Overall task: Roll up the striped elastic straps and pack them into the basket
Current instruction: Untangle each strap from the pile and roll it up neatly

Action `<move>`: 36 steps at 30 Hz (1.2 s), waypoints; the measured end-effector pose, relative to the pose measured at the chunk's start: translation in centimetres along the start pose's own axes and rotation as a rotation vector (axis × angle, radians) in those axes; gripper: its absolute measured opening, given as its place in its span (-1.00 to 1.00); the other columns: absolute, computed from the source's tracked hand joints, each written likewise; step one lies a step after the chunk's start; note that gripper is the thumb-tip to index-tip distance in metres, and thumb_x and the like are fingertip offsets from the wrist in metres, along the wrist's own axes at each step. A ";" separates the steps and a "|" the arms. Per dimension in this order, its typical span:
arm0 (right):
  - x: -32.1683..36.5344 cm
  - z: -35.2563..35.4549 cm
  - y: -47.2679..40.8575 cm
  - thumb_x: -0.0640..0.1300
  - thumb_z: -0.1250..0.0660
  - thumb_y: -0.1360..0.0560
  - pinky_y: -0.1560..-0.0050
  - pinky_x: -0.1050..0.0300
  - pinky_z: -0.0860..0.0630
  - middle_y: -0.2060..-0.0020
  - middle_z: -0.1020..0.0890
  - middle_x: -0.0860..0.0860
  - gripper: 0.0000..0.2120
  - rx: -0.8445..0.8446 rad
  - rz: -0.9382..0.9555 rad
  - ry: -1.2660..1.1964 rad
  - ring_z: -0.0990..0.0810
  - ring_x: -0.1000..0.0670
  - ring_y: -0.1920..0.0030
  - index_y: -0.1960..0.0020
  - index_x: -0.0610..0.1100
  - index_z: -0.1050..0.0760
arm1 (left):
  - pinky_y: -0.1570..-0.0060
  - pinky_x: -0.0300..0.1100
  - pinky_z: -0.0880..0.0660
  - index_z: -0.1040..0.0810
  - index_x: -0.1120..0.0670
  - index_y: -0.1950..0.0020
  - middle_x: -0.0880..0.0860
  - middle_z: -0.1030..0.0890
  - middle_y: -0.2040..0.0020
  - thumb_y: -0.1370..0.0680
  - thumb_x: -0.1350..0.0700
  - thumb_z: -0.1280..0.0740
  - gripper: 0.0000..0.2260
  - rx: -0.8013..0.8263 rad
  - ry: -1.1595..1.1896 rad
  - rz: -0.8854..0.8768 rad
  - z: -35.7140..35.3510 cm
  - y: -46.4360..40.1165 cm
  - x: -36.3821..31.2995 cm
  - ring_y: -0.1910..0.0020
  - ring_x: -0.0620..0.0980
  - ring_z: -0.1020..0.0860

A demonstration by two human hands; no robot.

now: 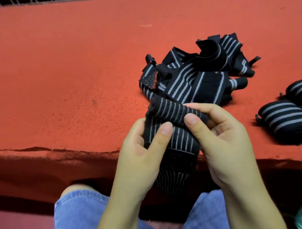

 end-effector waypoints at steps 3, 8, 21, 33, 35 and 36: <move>0.0 0.1 0.1 -0.19 -0.44 -0.41 0.11 0.31 -0.53 0.17 -0.71 0.10 -0.86 -0.005 0.062 0.095 -0.66 0.16 0.12 0.06 -0.02 -0.60 | 0.25 -0.22 -0.51 -0.61 0.06 0.14 0.00 -0.68 0.25 -0.40 -0.10 -0.44 -0.76 -0.097 0.001 0.031 0.1 0.0 0.0 0.25 -0.13 -0.59; -0.2 0.0 0.4 -0.15 -0.40 -0.42 0.04 0.44 -0.44 0.12 -0.67 0.24 -0.81 -0.040 0.211 0.416 -0.62 0.24 0.04 0.06 0.12 -0.58 | 0.31 -0.10 -0.47 -0.58 0.17 0.27 0.09 -0.64 0.32 -0.35 -0.14 -0.51 -0.64 -0.172 0.062 0.113 0.3 0.1 0.0 0.33 -0.03 -0.55; -0.7 0.1 0.0 -0.02 -0.43 -0.40 0.01 0.39 -0.47 0.04 -0.67 0.11 -0.83 0.230 0.125 0.353 -0.61 0.17 -0.04 0.01 0.09 -0.64 | 0.42 -0.25 -0.42 -0.60 0.03 0.36 0.01 -0.56 0.41 -0.44 -0.11 -0.42 -0.73 -0.183 0.105 0.137 1.0 -0.2 0.1 0.39 -0.10 -0.50; -1.6 0.1 -0.1 -0.13 -0.35 -0.41 0.22 0.30 -0.53 0.23 -0.67 0.01 -0.87 0.226 -0.166 0.071 -0.63 0.12 0.20 0.06 -0.13 -0.59 | 0.06 -0.25 -0.50 -0.57 0.00 -0.03 -0.06 -0.67 0.07 -0.52 -0.07 -0.23 -0.78 0.030 -0.042 0.035 1.3 -0.2 0.4 0.03 -0.13 -0.61; -1.7 0.1 -0.1 -0.15 -0.35 -0.41 0.21 0.29 -0.52 0.24 -0.66 0.02 -0.90 0.185 -0.137 0.061 -0.63 0.12 0.20 0.09 -0.13 -0.58 | 0.01 -0.24 -0.50 -0.55 0.01 -0.08 -0.04 -0.67 0.01 -0.55 -0.05 -0.24 -0.79 0.053 -0.023 0.032 1.1 -0.2 0.3 -0.02 -0.13 -0.61; -1.6 0.1 -0.1 -0.15 -0.35 -0.41 0.21 0.30 -0.52 0.25 -0.66 0.03 -0.91 0.160 -0.116 0.048 -0.62 0.13 0.21 0.10 -0.13 -0.58 | -0.01 -0.23 -0.51 -0.54 0.03 -0.11 -0.03 -0.67 -0.02 -0.56 -0.03 -0.24 -0.78 0.054 0.004 0.033 1.0 -0.2 0.3 -0.04 -0.13 -0.61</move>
Point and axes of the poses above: each hand's wrist, its own y-axis away from the middle knuckle, its own z-axis out of the back of the hand, x = y × z, the point moved 3 cm from there along -y, towards the middle knuckle
